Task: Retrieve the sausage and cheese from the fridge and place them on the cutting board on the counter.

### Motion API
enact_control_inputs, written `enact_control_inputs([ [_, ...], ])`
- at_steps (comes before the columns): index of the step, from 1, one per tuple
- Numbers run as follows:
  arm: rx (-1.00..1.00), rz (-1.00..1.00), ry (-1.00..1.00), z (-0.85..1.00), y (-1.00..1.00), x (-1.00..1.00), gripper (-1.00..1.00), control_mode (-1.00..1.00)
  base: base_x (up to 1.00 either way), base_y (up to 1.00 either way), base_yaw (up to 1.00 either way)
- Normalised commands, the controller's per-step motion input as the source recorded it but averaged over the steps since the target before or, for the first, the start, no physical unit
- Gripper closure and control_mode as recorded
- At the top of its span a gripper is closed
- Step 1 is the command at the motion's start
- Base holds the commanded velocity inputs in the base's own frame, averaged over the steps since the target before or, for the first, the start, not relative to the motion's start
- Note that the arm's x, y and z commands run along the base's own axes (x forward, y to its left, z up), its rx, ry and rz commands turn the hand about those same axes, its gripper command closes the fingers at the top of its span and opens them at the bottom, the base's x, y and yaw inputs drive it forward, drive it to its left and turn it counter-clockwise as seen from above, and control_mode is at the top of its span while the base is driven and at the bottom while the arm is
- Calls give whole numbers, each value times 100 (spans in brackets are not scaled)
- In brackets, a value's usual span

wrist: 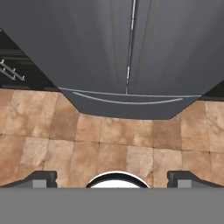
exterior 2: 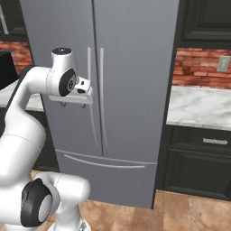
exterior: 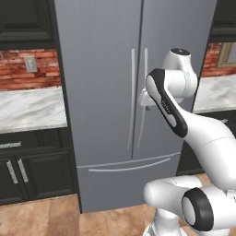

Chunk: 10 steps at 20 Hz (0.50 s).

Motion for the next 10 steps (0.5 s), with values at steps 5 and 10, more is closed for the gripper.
enact_control_inputs([
  [5, 0, 0, 0, 0, 0, 0, -100, -100, 0, 0, 0],
  [10, 0, 0, 0, 0, 0, 0, -100, -100, 0, 0, 0],
])
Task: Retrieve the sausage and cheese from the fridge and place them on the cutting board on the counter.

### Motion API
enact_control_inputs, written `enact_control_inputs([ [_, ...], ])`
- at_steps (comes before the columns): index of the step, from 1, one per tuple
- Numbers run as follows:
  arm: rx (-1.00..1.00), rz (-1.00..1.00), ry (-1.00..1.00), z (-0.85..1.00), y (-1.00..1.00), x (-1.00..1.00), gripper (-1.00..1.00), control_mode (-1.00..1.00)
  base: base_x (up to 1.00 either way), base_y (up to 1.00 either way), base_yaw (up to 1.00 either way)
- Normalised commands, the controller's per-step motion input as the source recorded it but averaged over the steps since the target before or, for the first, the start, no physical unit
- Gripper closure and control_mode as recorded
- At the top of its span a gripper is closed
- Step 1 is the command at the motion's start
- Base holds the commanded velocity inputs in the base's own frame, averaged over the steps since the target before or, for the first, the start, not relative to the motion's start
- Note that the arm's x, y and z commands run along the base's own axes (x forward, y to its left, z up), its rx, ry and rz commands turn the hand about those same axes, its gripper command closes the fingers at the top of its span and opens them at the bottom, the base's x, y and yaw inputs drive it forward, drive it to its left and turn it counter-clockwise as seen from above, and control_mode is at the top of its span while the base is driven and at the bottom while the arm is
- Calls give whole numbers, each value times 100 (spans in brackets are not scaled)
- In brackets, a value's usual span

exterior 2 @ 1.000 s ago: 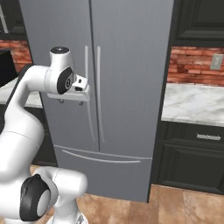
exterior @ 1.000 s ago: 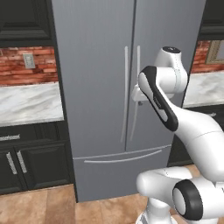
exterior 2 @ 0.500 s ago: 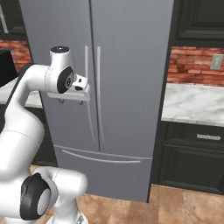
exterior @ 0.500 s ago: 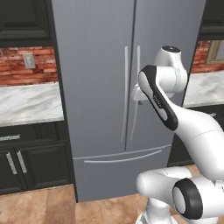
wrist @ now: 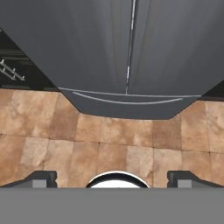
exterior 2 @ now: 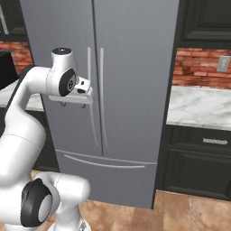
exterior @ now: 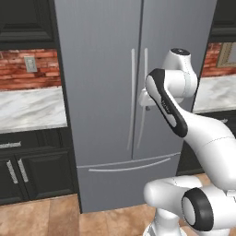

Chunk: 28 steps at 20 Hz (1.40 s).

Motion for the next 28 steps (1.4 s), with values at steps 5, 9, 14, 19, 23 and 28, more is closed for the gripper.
enact_control_inputs([
  [5, 0, 0, 0, -3, 0, 4, -100, -100, 0, 0, 0],
  [9, 0, 7, -8, -19, -26, 39, -100, -100, 0, 0, 0],
  [14, 0, 6, -16, -21, -32, 44, -100, -100, 0, 0, 0],
  [19, 0, 0, -11, -29, -14, 42, -100, -100, 0, 0, 0],
  [23, 0, -4, 0, 0, 7, 39, -100, -100, 0, 0, 0],
  [28, 0, -5, 0, 0, 3, 45, -100, -100, 0, 0, 0],
])
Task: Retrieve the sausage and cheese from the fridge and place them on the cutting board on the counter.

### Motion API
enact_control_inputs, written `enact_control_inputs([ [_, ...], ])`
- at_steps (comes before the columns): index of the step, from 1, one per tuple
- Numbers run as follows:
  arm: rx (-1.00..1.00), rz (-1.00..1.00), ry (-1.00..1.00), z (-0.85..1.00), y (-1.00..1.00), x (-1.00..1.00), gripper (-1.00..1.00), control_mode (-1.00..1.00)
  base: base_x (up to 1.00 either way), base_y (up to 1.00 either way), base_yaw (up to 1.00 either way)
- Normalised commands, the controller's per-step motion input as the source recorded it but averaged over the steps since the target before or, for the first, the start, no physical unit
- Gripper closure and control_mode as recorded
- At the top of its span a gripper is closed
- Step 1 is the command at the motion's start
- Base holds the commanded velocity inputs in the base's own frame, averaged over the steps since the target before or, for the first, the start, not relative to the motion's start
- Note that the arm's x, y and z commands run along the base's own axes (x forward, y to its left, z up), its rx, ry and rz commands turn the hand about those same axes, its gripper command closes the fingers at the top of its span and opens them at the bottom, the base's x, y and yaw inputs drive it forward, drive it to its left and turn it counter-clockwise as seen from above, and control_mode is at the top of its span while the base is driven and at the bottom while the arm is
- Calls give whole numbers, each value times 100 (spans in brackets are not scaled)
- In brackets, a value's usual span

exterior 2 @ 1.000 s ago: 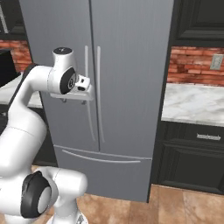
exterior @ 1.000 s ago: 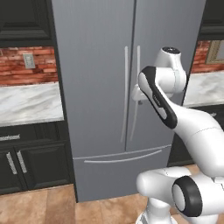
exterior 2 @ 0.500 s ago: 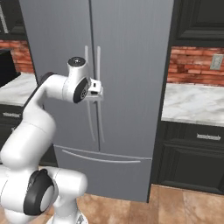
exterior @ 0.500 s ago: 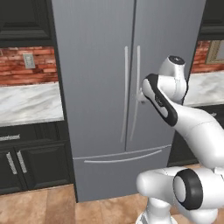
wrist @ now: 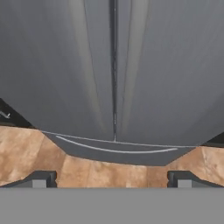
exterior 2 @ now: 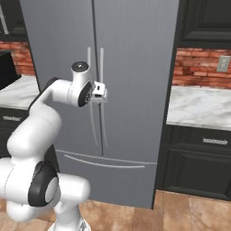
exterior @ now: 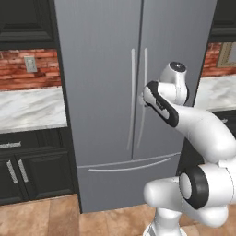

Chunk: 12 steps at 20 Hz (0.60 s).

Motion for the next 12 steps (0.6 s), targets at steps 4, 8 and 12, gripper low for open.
enact_control_inputs([
  [4, 0, -8, -4, -2, 0, 26, -100, -100, 0, 0, 0],
  [8, 0, -5, -11, -3, 0, 39, -100, -100, 0, 0, 0],
  [12, 0, -6, -6, -20, 0, 23, -100, -100, 0, 0, 0],
])
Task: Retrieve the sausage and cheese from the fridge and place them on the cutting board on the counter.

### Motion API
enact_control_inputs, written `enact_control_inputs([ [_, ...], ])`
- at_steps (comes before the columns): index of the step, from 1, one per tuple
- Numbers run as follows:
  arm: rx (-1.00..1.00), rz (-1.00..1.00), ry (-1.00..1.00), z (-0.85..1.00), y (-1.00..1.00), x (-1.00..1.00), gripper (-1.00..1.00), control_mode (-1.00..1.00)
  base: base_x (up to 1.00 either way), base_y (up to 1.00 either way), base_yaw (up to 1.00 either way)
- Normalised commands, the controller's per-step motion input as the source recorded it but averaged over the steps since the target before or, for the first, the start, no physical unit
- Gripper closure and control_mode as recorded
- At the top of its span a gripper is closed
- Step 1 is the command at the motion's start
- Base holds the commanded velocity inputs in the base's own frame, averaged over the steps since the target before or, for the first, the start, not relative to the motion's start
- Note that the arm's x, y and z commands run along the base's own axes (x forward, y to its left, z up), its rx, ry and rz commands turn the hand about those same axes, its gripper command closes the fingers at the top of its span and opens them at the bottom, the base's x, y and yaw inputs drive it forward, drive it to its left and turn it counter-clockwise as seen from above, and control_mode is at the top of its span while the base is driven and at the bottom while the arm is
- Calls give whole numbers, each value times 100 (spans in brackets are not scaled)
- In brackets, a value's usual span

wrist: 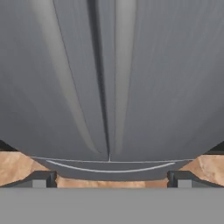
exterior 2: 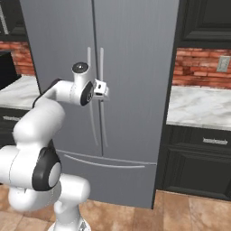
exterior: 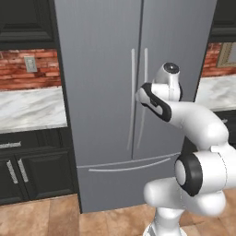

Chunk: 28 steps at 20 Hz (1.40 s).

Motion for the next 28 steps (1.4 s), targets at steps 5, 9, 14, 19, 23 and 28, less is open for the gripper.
enact_control_inputs([
  [5, 0, -2, -9, -24, 0, 19, -100, -100, 0, 0, 0],
  [9, 0, -2, 0, -7, -3, 24, -100, -100, 0, 0, 0],
  [14, 0, 0, 0, -1, -5, 38, -100, -100, 0, 0, 0],
  [19, 0, 0, 0, -1, 0, 47, -100, -100, 0, 0, 0],
  [23, 0, 0, 0, -8, 0, 39, -100, -100, 0, 0, 0],
  [28, 0, 0, 0, -11, 0, 29, -100, -100, 0, 0, 0],
])
